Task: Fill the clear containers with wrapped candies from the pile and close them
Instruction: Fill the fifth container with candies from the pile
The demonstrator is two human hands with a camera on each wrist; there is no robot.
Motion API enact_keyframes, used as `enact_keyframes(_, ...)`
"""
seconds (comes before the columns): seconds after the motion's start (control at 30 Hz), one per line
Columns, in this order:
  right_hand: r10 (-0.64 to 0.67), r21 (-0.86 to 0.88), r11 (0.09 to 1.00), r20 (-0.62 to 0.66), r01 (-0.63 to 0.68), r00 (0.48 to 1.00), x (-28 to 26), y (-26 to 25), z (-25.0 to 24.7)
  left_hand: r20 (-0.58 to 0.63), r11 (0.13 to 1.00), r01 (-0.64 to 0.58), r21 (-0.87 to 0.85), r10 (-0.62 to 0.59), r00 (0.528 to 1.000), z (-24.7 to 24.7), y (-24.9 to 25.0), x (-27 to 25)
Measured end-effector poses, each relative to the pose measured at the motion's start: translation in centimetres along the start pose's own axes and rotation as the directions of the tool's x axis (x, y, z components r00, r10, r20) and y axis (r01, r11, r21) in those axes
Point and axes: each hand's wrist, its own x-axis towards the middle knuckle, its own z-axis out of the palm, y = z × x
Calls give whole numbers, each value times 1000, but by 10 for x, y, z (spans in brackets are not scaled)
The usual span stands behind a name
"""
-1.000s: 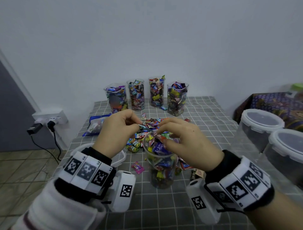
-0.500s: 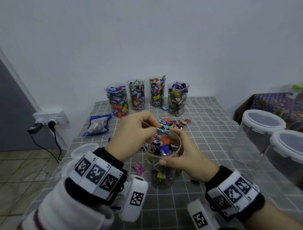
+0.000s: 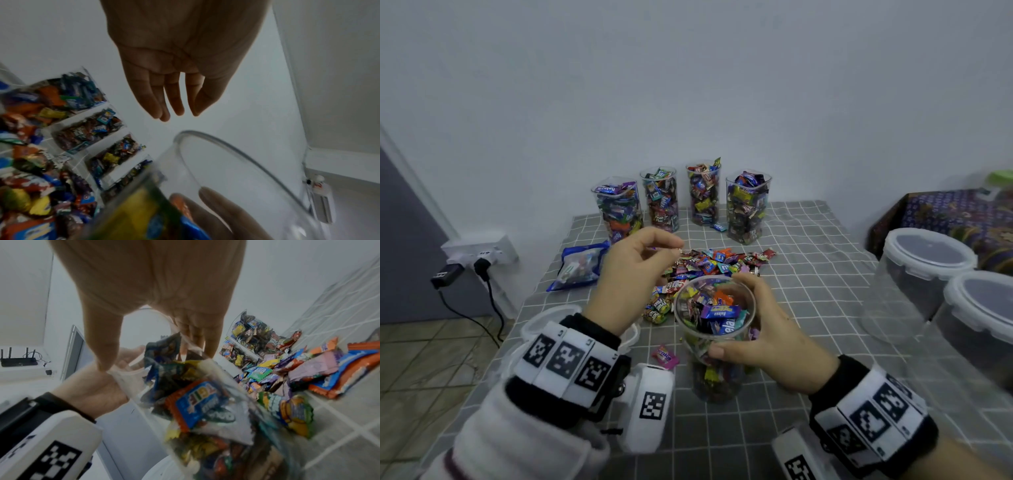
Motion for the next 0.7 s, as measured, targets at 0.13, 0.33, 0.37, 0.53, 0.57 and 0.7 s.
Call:
enact_keyframes(0.13,41,-82,996,194,-25,980,2,7,-15,-119,990,138,-20,-139,983,-11,-25,17)
enact_keyframes(0.33,218,-263,953,239,-153,946,22,29,-41,-71,867,393,307,-391,917,-18,-82,58)
enact_keyframes(0.37,245,-300,936,172,-186,954,29,32,-45,-90,831,425,359,-423,902,-18,-91,63)
enact_keyframes(0.53,338,-437,832,-90,-343,937,67,41,-63,-150,673,533,513,-541,828,-15,-104,79)
enact_keyframes(0.57,347,-450,814,-130,-367,929,75,43,-67,-148,618,541,571,-571,808,-14,-103,79)
enact_keyframes(0.7,369,-549,716,-226,-431,902,107,55,-77,-34,487,453,747,-652,757,-4,-99,88)
